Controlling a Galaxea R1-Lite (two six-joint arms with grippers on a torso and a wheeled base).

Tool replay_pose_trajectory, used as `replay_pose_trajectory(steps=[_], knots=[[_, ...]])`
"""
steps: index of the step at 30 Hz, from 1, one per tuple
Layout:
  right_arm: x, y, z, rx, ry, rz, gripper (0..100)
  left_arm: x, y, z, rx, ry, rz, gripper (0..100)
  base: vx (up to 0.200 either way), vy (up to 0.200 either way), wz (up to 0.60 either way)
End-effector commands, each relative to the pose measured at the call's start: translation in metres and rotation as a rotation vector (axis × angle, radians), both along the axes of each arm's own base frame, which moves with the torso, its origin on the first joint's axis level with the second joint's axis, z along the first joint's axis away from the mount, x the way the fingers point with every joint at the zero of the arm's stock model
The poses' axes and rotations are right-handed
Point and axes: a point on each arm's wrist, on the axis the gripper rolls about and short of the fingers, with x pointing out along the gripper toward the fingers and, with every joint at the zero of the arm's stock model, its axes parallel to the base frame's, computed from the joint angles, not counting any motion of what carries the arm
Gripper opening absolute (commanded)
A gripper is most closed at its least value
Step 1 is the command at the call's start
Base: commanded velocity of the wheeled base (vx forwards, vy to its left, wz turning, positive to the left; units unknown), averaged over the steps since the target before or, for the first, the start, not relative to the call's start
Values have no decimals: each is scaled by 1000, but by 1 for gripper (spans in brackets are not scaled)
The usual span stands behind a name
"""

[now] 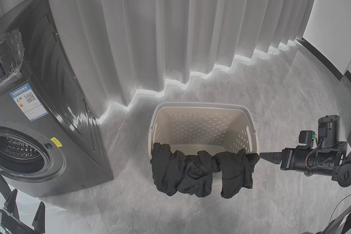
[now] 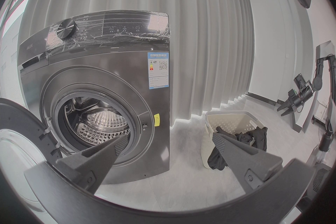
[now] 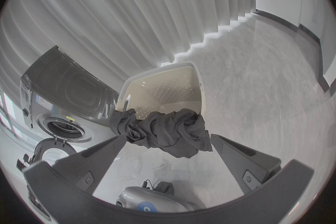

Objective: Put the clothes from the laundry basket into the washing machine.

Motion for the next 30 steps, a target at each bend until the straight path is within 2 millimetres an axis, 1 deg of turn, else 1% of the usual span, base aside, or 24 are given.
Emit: replay_pose_trajectory(steps=[1,3,5,6,8,13,19,23,26,29,30], knots=[[21,8,-33,-3,115,-13,100,0,0,-5,0,6,1,100,0,0,0],[26,9,-42,-5,123,-15,100,0,0,-5,0,6,1,100,0,0,0],[28,10,-44,-5,123,-13,100,0,0,-5,0,6,1,100,0,0,0],[34,12,-53,-6,124,-13,100,0,0,-5,0,6,1,100,0,0,0],[37,13,-59,-7,132,-14,100,0,0,-5,0,6,1,100,0,0,0],[43,15,-71,-7,132,-14,100,0,0,-5,2,6,1,100,0,0,0],[45,17,-75,-6,126,-7,100,0,0,-5,2,5,1,100,0,-200,0],[45,20,-75,3,129,-5,100,0,0,-5,2,5,1,100,0,0,0],[48,26,-76,40,132,-17,100,0,0,-5,2,5,1,100,0,0,0],[49,29,-78,45,139,-14,100,0,0,-5,0,6,1,100,0,0,0],[51,30,-83,44,144,-14,100,0,0,-5,0,5,1,100,0,0,0]])
